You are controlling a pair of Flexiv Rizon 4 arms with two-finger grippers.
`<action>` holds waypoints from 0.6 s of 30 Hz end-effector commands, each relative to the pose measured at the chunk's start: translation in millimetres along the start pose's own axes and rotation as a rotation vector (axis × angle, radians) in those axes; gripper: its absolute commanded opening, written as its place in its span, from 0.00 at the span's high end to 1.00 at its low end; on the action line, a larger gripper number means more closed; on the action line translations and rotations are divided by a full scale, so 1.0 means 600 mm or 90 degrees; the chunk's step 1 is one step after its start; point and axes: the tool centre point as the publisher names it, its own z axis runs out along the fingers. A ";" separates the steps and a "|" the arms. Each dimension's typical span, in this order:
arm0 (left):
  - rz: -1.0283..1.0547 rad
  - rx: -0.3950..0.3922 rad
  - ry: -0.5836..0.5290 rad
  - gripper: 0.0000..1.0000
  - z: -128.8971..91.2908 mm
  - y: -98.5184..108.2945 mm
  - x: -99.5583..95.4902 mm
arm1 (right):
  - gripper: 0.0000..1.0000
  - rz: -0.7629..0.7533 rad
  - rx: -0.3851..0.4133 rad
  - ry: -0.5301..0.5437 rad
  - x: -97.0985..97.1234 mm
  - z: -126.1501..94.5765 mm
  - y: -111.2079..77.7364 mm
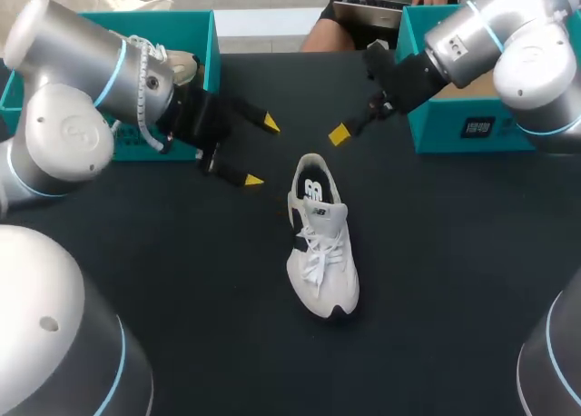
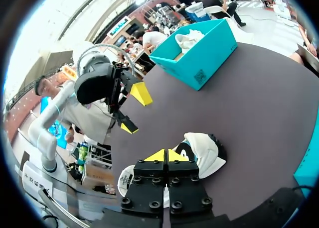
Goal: Take the shoe out of the shoebox, open the shoe tongue, remove and reinsert the insole, then place the shoe into the shoebox
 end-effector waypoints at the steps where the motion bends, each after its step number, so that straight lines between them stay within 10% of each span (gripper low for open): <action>1: 0.000 -0.007 0.035 0.00 -0.083 0.017 -0.015 | 1.00 0.001 0.000 -0.001 0.001 0.000 -0.001; 9: 0.013 -0.018 0.019 0.00 -0.143 0.027 -0.037 | 1.00 0.001 0.000 -0.001 0.001 0.000 -0.001; 18: 0.008 -0.030 0.011 0.00 -0.147 0.028 -0.037 | 1.00 0.229 -0.067 -0.361 -0.001 0.013 -0.014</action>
